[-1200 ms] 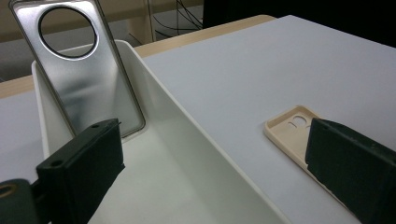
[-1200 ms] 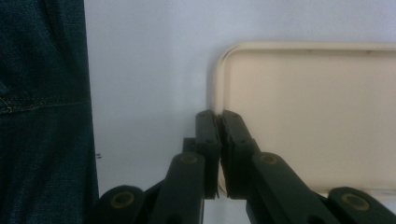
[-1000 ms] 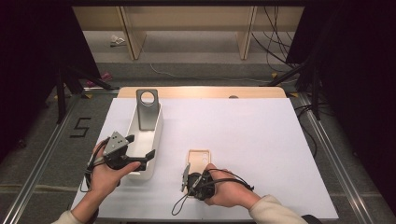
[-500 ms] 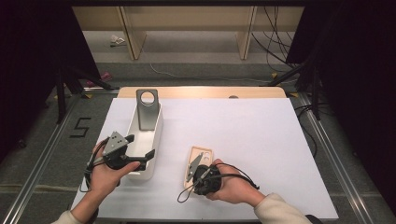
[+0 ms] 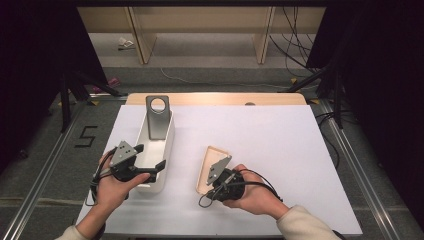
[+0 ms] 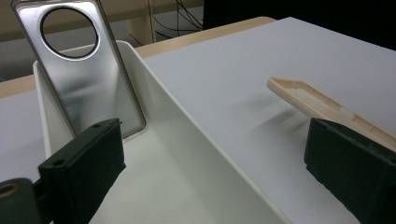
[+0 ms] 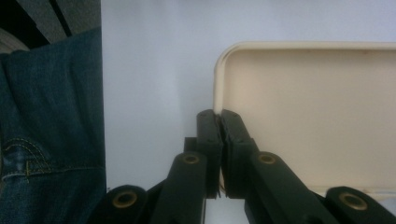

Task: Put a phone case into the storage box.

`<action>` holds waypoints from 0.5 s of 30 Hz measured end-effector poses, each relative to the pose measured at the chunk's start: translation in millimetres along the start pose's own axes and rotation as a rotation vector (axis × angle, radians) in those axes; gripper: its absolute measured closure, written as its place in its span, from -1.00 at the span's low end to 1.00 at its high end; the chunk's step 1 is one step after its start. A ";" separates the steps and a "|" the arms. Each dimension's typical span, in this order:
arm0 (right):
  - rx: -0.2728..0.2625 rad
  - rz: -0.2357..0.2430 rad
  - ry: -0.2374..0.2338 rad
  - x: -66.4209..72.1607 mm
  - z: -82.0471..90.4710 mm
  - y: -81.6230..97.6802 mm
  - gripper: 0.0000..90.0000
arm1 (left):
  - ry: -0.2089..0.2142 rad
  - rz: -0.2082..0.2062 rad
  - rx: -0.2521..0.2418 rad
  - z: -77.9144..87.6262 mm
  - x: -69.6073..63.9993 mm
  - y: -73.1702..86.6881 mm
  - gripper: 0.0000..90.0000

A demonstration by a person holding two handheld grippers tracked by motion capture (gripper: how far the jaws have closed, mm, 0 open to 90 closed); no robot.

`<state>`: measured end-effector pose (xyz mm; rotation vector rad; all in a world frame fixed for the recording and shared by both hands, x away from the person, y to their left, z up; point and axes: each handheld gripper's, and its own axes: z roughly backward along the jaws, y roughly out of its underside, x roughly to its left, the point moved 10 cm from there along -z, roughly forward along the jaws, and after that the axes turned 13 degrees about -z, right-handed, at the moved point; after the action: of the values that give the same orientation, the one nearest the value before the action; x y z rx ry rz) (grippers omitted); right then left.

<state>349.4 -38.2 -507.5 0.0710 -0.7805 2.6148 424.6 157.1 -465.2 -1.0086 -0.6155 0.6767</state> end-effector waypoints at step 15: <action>-0.101 0.001 -0.012 -2.6 11.9 -9.3 0.95 | 0.015 0.004 -0.028 1.1 -6.3 -15.7 -0.84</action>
<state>354.6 -38.4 -493.1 0.0570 -0.9154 2.5735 423.2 147.2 -451.5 -1.0407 -0.6114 0.6648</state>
